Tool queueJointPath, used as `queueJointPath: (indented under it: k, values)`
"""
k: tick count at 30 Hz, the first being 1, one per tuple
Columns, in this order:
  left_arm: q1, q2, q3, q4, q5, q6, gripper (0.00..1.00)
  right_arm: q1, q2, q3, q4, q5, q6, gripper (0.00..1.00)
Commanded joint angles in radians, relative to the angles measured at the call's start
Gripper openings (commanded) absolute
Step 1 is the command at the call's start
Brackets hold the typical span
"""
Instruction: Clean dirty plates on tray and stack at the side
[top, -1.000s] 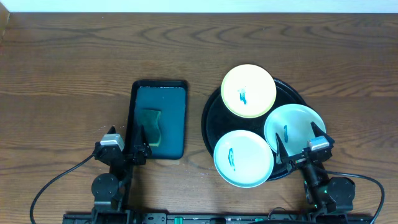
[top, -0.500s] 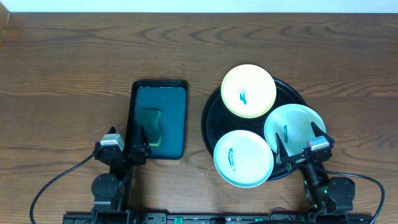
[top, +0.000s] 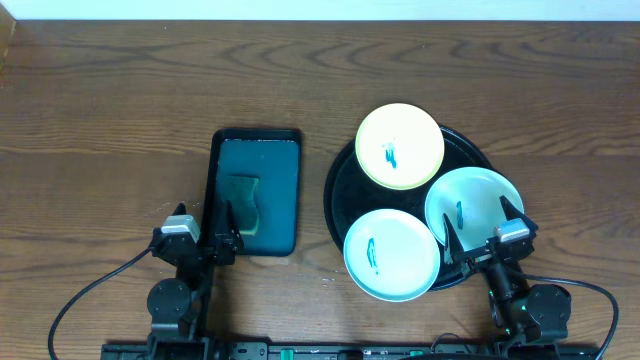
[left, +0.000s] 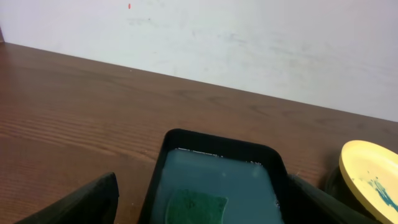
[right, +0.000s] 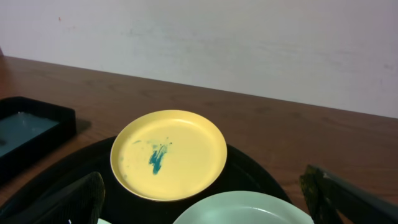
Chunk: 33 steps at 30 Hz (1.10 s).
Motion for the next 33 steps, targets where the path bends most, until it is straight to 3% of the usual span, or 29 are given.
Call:
queueJointPath:
  k: [1,33]
  values:
    - [0.004,0.0,-0.008,-0.047,-0.014,0.01,0.84,-0.007,-0.005,-0.001,-0.005,0.0,-0.009,0.99]
    - [0.004,0.028,-0.007,-0.038,0.026,0.005,0.84,-0.006,-0.005,-0.001,0.061,-0.016,-0.005,0.99]
